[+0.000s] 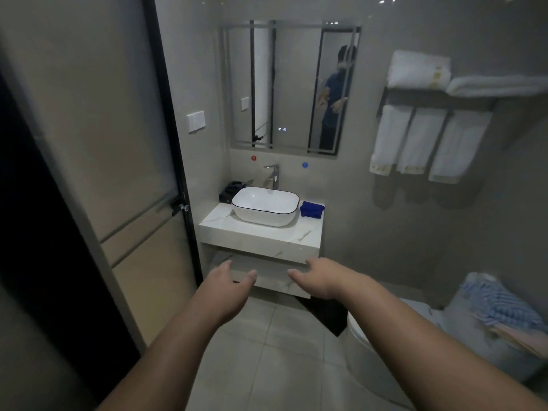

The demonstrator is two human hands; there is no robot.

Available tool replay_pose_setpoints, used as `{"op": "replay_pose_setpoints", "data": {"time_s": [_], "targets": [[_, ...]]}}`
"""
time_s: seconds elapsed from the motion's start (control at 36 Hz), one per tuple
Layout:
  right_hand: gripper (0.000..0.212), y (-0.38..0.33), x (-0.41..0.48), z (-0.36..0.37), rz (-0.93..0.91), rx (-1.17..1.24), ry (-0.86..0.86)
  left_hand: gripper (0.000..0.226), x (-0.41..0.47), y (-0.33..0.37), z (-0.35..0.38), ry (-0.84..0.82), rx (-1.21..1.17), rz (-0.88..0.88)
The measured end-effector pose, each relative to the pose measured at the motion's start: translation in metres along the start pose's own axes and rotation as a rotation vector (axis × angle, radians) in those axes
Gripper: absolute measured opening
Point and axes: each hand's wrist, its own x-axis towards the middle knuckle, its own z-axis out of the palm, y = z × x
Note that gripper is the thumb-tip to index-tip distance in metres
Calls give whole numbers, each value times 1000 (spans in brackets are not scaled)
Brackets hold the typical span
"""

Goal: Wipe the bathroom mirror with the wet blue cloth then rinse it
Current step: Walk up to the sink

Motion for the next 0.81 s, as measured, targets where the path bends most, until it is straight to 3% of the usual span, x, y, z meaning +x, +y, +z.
{"op": "replay_pose_setpoints", "data": {"time_s": [0.39,0.81], "targets": [[83,-26,113,-24,-90,-42,-30,91,82,3,21,39,-39,-15],[83,57,315,-94,-114,-3,23,85,295,82,56,0,32,-34]]}}
